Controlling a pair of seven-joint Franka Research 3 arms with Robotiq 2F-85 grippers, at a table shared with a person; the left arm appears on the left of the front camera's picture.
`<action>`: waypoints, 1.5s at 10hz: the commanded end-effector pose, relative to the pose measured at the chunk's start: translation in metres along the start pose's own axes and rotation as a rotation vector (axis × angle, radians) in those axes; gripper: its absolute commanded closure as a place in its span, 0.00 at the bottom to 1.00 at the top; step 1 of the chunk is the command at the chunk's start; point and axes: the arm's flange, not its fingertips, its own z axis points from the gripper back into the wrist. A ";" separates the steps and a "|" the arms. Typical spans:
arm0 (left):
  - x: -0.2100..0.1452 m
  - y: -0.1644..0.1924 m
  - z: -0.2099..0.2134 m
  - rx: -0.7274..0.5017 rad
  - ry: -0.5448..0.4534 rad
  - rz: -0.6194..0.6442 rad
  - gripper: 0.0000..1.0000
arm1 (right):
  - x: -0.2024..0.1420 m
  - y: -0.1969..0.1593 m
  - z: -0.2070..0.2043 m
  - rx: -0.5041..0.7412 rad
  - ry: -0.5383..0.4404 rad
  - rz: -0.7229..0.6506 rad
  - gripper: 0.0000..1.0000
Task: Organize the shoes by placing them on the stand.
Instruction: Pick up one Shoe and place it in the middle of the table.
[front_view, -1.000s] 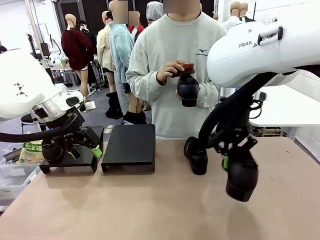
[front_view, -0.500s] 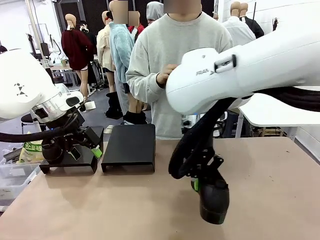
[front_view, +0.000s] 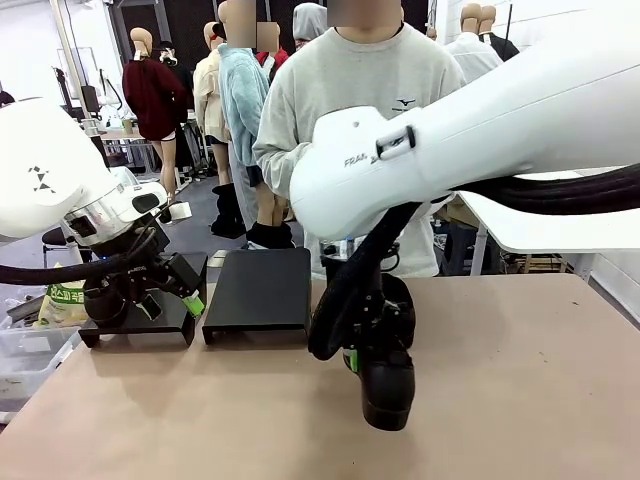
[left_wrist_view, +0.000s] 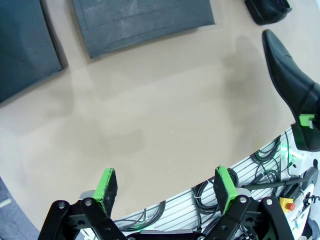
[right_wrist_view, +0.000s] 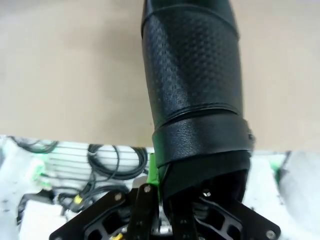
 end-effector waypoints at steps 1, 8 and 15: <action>-0.001 0.003 -0.002 -0.002 -0.015 -0.008 0.00 | 0.024 0.016 -0.009 -0.029 -0.025 0.000 1.00; -0.001 0.003 -0.002 -0.002 -0.015 -0.008 0.00 | 0.049 0.041 -0.054 -0.014 0.140 -0.019 0.73; -0.001 0.003 -0.002 -0.002 -0.015 -0.008 0.00 | 0.039 0.013 -0.033 0.093 0.104 -0.085 0.00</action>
